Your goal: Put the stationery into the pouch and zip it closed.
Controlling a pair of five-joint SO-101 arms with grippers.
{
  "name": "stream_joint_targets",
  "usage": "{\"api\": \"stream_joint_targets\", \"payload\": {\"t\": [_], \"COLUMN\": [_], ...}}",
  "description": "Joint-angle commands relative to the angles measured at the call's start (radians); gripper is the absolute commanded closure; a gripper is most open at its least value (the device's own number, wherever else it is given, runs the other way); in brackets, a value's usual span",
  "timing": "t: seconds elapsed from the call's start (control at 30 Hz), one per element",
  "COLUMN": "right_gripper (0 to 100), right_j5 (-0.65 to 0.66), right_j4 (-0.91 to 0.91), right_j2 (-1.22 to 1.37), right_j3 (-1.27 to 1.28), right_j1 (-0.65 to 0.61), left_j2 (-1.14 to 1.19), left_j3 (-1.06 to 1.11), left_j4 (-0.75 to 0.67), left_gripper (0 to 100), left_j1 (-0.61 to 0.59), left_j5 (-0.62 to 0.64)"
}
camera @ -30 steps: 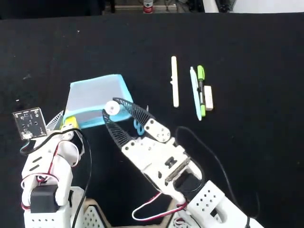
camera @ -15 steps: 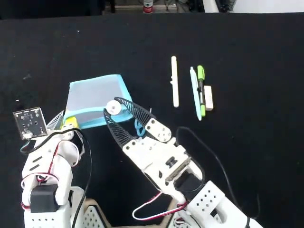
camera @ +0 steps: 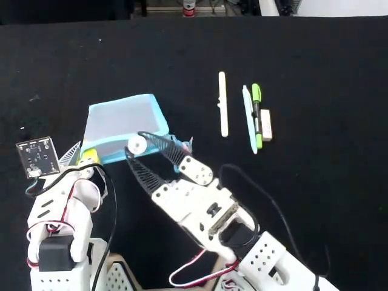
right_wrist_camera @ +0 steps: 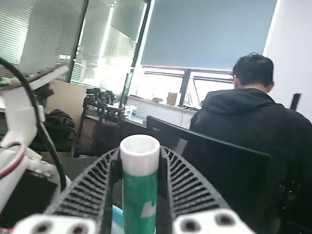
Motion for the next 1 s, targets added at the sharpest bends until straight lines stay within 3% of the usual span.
{"api": "stream_joint_targets", "payload": {"t": [0.0, 0.37, 0.67, 0.97], "right_gripper": [98.8, 98.8, 98.8, 98.8], "right_j5": [-0.002, -0.003, -0.003, 0.002], "right_j4": [0.005, 0.003, -0.229, -0.311], "right_j2": [-0.013, 0.113, 0.420, 0.390], "right_j3": [-0.039, -0.085, -0.174, -0.079], "right_j1": [0.046, 0.043, 0.043, 0.043], "left_j2": [-0.008, -0.008, -0.008, -0.008], "left_j3": [-0.018, -0.019, -0.018, -0.018], "left_j4": [0.003, 0.003, 0.003, 0.003], "left_gripper": [97, 97, 97, 97], "left_j1": [0.004, 0.004, 0.002, 0.002], "left_j5": [0.003, 0.003, 0.003, 0.003]}}
